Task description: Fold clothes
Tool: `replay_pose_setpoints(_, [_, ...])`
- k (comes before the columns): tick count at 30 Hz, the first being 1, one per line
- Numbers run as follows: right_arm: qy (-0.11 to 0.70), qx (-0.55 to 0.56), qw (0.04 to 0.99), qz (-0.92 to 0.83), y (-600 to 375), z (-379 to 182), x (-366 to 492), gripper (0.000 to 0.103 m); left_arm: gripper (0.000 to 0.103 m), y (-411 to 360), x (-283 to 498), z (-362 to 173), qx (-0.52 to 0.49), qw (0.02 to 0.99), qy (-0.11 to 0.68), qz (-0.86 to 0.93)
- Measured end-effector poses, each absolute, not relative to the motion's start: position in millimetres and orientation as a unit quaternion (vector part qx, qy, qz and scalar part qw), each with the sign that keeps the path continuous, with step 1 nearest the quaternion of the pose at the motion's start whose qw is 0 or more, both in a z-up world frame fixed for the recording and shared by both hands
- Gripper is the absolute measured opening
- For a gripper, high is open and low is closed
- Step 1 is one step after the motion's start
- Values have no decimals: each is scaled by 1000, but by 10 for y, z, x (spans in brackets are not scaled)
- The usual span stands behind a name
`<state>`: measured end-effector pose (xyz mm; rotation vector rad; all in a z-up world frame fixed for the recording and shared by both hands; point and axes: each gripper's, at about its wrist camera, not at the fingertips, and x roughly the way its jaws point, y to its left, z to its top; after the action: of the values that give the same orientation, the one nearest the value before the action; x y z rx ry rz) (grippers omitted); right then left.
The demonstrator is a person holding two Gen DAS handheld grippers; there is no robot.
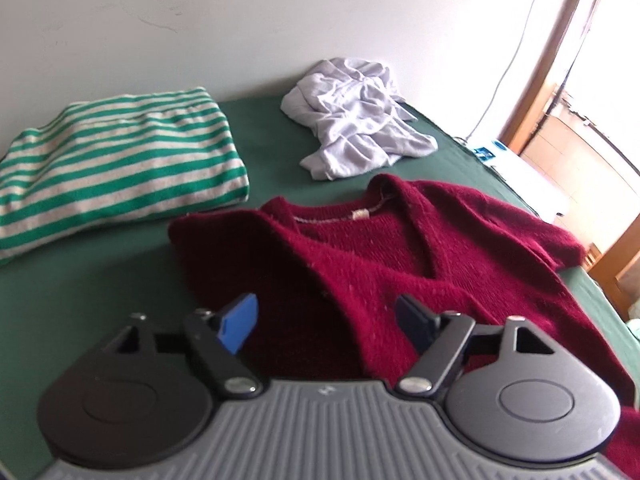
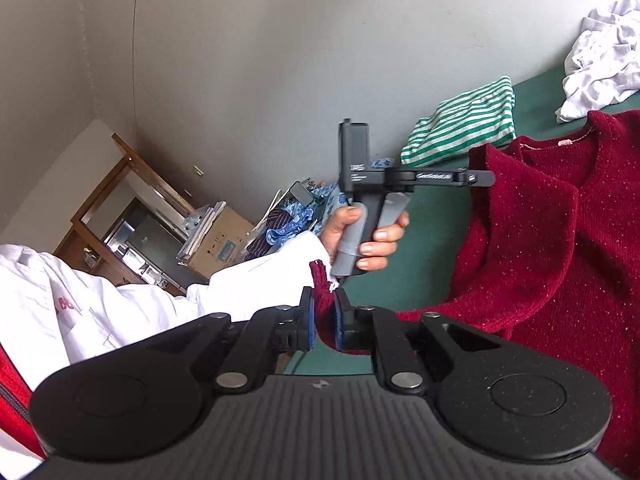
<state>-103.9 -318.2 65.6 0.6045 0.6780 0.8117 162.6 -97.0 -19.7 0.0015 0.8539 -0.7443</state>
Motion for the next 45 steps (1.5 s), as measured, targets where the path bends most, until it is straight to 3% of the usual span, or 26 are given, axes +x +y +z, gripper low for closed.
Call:
replay_pose_setpoints(4, [314,284,824,377,-3164,658,-1025,11,55,-1138,1749,-323,-14,825,435,-360])
replay_pose_setpoints(5, [313,284,825,375,-3162,658,-1025,11,43,-1182,1761,-344,-9,825,438,-356])
replay_pose_setpoints(6, [312,285,826,374,-3164,660,-1025,11,24,-1217,1770,-353,-4,827,439,-351])
replay_pose_setpoints(8, [307,293,825,375,-3176,668,-1029,11,1,-1251,1796,-337,-2,828,445,-342])
replay_pose_setpoints(17, [268,336,807,405,-3287,825,-1186,11,1,-1228,1848,-75,27,835,437,-333])
replay_pose_setpoints(26, [341,333,782,401,-3150,504,-1379,12,1,-1194,1649,-350,58,830,451,-323])
replay_pose_setpoints(37, [406,302,765,399,-2871,92,-1526,11,4,-1238,1564,-314,104,837,436,-313])
replay_pose_setpoints(41, [456,224,779,367,-2691,-78,-1606,14,12,-1204,1507,-348,117,843,428,-306])
replay_pose_setpoints(42, [459,209,784,360,-2668,-78,-1621,15,19,-1187,1489,-341,118,845,425,-303])
replay_pose_setpoints(45, [442,201,800,353,-2653,-30,-1633,17,23,-1078,1375,-274,136,860,402,-283])
